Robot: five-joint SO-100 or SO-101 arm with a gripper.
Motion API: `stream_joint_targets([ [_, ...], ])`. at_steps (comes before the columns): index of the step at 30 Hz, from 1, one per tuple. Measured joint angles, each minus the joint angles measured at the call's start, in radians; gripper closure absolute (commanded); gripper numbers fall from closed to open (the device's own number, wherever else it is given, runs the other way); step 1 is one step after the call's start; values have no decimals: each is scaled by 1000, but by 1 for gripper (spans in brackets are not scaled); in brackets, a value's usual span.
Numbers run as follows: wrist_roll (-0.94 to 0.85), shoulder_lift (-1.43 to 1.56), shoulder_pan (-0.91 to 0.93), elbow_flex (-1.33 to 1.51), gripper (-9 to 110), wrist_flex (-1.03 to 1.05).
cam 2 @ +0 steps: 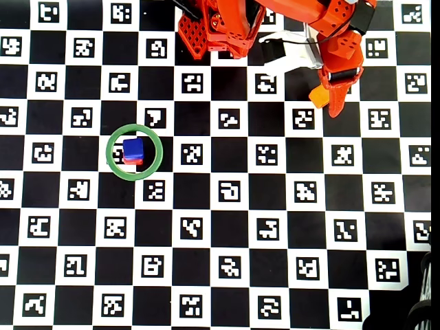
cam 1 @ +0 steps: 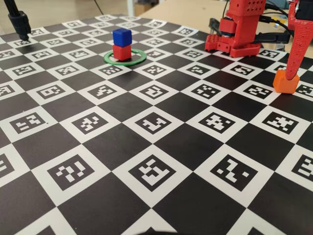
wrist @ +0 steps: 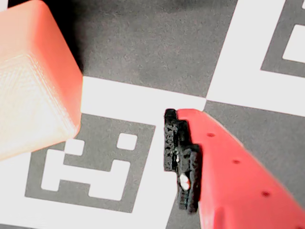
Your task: Grab the red cube then put it in the green circle then put the blue cube on top and finally the orange cube on top
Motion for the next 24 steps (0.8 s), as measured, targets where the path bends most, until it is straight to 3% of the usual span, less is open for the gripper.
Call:
stream_joint_targets([
  [24,-31,-46,58,8,54,-95],
])
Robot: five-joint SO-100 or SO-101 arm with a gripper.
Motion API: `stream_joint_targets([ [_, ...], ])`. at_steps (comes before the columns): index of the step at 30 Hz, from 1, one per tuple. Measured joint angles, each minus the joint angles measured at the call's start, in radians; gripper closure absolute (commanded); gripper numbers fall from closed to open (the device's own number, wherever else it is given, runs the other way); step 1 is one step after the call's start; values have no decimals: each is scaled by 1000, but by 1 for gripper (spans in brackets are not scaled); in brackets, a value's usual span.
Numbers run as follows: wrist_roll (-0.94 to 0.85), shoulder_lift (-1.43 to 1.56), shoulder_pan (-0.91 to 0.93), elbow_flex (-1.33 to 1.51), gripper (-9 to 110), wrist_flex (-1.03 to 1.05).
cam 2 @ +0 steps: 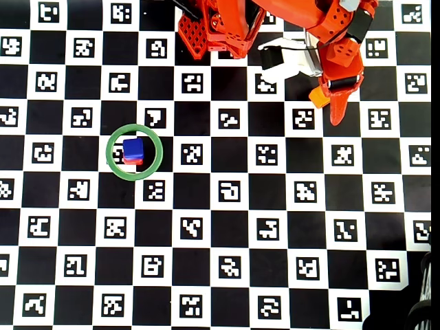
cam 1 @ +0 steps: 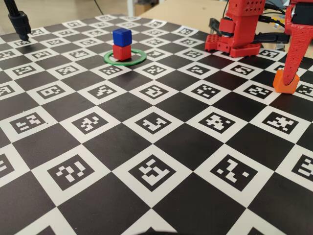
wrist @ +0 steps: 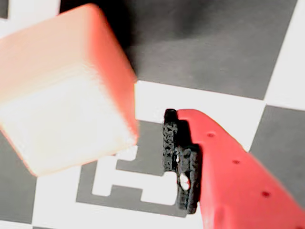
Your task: Grab the red cube then put it in the green circle then put the blue cube on top and finally the orange cube on top
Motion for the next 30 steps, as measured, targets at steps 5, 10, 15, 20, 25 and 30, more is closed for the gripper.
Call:
stream_joint_targets([
  [5,0,-29,0,5,54,-18],
  [10,0,-38,6,17,54,-34],
  [15,-2,-38,6,17,54,-35],
  [20,-21,-38,23,38,54,-58],
  [25,-35,-38,21,48,54,-64],
  [30,-54,-38,21,74,54,-86],
])
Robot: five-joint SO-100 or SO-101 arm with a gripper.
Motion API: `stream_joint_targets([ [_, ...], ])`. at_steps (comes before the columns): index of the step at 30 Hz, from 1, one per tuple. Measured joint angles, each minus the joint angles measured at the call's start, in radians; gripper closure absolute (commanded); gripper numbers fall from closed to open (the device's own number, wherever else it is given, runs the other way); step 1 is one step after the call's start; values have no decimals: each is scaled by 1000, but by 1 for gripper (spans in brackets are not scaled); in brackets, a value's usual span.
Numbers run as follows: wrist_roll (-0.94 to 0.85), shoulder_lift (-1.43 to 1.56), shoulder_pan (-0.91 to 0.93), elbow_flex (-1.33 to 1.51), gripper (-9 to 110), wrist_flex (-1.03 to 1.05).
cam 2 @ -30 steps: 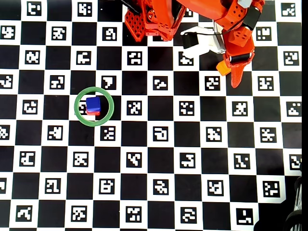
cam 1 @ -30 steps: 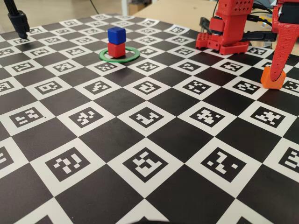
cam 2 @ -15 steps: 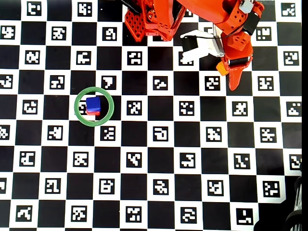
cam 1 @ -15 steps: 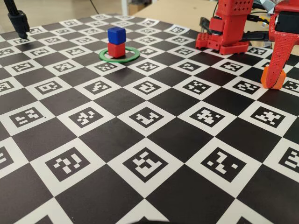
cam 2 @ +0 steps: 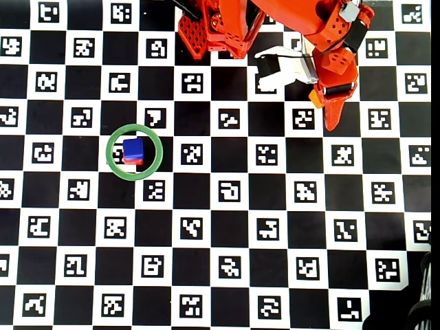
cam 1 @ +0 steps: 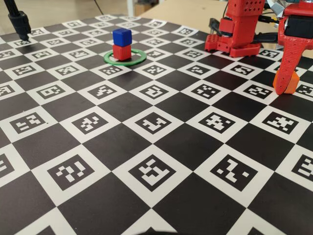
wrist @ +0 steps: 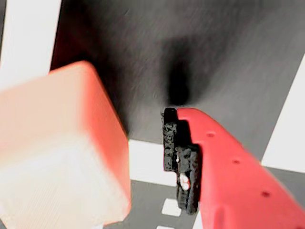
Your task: Grab the red cube then put it in the green circle then put the blue cube on top and finally the orange cube on top
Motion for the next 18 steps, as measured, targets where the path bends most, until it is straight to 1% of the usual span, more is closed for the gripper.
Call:
stream_joint_targets([
  [18,-144,0,17,15,54,-11],
])
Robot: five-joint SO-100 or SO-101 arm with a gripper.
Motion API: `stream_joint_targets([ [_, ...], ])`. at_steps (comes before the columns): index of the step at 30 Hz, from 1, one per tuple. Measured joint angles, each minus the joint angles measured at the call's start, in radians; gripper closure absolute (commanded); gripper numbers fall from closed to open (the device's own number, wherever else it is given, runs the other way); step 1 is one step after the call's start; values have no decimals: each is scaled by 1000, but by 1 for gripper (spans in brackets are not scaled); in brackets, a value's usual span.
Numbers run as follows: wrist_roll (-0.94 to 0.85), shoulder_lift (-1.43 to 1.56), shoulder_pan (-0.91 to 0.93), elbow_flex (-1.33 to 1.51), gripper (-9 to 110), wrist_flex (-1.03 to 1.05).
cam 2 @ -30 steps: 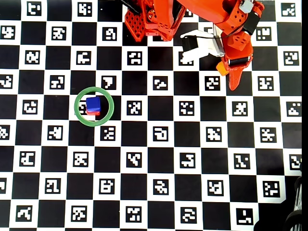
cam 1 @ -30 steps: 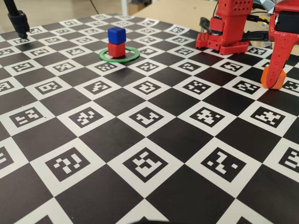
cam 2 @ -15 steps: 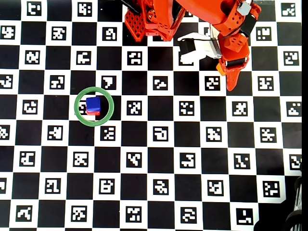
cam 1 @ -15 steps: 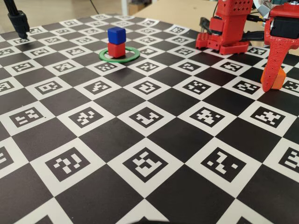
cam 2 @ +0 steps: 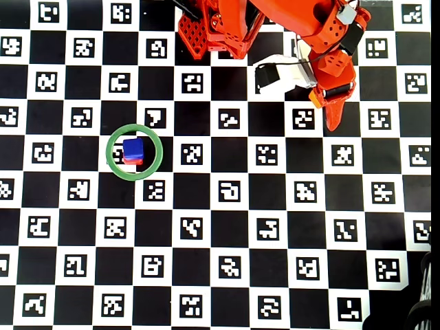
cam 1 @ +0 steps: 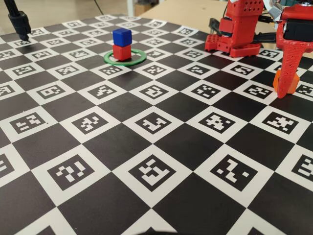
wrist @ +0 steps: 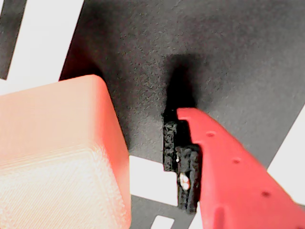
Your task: Grab the red cube then put it in the green circle then put the blue cube on top and finally the orange cube on top
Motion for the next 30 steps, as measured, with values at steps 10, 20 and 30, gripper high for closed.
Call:
stream_joint_targets([
  [10,-89,0,11,0,54,0],
  [20,-161,0,11,0,55,0],
  [30,-209,0,11,0,55,0],
])
